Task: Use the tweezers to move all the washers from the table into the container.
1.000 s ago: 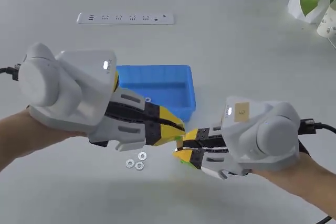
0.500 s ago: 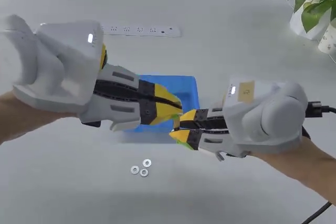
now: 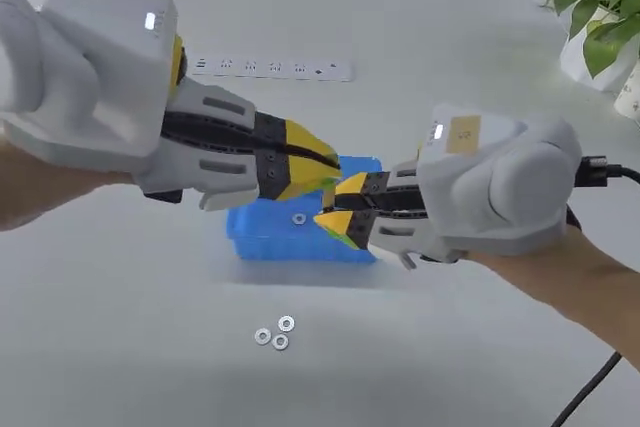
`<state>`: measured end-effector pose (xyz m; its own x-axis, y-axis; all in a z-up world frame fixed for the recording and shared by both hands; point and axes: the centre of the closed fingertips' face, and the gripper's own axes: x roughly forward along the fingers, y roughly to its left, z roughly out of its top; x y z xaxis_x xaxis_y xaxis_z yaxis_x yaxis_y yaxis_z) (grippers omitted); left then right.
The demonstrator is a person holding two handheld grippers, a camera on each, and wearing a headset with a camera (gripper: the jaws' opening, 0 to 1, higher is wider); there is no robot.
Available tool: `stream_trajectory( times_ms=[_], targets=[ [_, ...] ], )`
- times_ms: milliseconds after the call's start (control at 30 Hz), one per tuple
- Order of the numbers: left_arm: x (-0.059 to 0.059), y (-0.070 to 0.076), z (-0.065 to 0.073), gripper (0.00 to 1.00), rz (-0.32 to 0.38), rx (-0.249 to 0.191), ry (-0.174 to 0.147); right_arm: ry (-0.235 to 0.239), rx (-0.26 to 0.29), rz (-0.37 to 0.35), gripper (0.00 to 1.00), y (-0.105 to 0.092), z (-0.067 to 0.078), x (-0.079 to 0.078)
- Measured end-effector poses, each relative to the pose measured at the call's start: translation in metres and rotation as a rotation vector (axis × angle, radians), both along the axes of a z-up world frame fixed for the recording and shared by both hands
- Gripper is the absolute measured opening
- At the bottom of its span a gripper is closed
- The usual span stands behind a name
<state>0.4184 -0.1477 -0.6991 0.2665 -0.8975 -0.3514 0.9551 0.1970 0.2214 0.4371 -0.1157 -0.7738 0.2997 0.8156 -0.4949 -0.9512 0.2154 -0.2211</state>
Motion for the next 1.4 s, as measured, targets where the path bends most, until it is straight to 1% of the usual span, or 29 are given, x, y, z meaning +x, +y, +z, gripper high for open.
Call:
stream_trajectory(
  times_ms=[67, 200, 333, 367, 400, 567, 700, 833, 967, 1300, 1400],
  targets=[
    [0.004, 0.002, 0.000, 0.05, 0.003, 0.004, -0.006, -0.003, 0.001, -0.001, 0.11, 0.002, 0.000, 0.004],
    [0.013, 0.007, -0.002, 0.05, 0.015, 0.008, -0.007, -0.009, 0.003, -0.004, 0.11, 0.007, -0.002, 0.013],
    [0.017, 0.004, -0.003, 0.05, 0.022, 0.012, -0.007, -0.006, 0.002, -0.008, 0.11, 0.010, -0.005, 0.021],
    [0.019, 0.005, -0.004, 0.05, 0.024, 0.013, -0.008, -0.007, 0.001, -0.009, 0.11, 0.011, -0.005, 0.023],
    [0.021, 0.006, -0.005, 0.05, 0.028, 0.017, -0.017, -0.007, 0.001, -0.010, 0.11, 0.011, -0.006, 0.024],
    [0.029, 0.011, -0.010, 0.05, 0.029, 0.022, -0.018, -0.010, -0.009, -0.010, 0.11, 0.014, -0.010, 0.031],
    [0.036, 0.015, -0.017, 0.05, 0.034, 0.029, -0.011, -0.004, -0.018, -0.014, 0.11, 0.014, -0.017, 0.035],
    [0.040, 0.016, -0.023, 0.05, 0.036, 0.029, -0.001, 0.002, -0.026, -0.016, 0.11, 0.014, -0.023, 0.040],
    [0.044, 0.019, -0.032, 0.05, 0.044, 0.042, 0.011, 0.015, -0.036, -0.017, 0.11, 0.016, -0.032, 0.043],
    [0.051, 0.024, -0.054, 0.05, 0.049, 0.074, 0.047, 0.061, -0.058, -0.008, 0.11, 0.019, -0.053, 0.044],
    [0.053, 0.024, -0.058, 0.05, 0.054, 0.070, 0.060, 0.067, -0.065, -0.010, 0.11, 0.018, -0.057, 0.045]
  ],
)
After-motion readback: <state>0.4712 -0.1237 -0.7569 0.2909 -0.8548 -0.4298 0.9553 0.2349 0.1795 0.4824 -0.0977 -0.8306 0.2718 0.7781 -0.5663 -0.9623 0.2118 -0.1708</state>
